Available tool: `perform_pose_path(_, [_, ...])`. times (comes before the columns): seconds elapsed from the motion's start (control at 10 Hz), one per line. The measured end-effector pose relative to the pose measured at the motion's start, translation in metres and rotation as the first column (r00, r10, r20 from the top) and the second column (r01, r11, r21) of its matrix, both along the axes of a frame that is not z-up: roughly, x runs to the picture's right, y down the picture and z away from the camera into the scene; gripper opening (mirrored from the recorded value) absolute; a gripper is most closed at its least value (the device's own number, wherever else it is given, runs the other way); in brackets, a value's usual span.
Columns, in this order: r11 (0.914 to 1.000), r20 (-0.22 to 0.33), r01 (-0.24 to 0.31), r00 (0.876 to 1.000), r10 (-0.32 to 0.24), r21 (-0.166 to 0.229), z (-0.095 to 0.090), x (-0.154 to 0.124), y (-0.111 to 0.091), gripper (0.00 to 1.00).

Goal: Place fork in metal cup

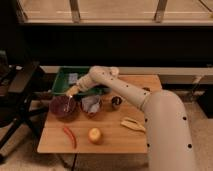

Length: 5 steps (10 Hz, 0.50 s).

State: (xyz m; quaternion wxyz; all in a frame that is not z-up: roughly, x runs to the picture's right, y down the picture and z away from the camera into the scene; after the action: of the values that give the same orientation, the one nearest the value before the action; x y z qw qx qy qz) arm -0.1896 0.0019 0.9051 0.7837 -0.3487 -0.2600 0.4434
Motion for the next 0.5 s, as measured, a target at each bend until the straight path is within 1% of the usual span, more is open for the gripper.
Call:
perform_pose_path(0.2, [0.9999,0.012,0.004,1.000,-0.004,-0.011,0.005,-0.009,0.003,0.51])
perform_pose_path(0.3, [0.9999,0.016,0.012,1.000,-0.012,-0.008,0.005,-0.012,0.003,0.42])
perform_pose_path(0.4, [0.9996,0.019,0.028,0.999,-0.028,-0.001,0.003,-0.016,0.004,0.30])
perform_pose_path(0.5, [0.9992,0.020,0.040,0.999,-0.040,0.008,0.001,-0.020,0.003,0.21])
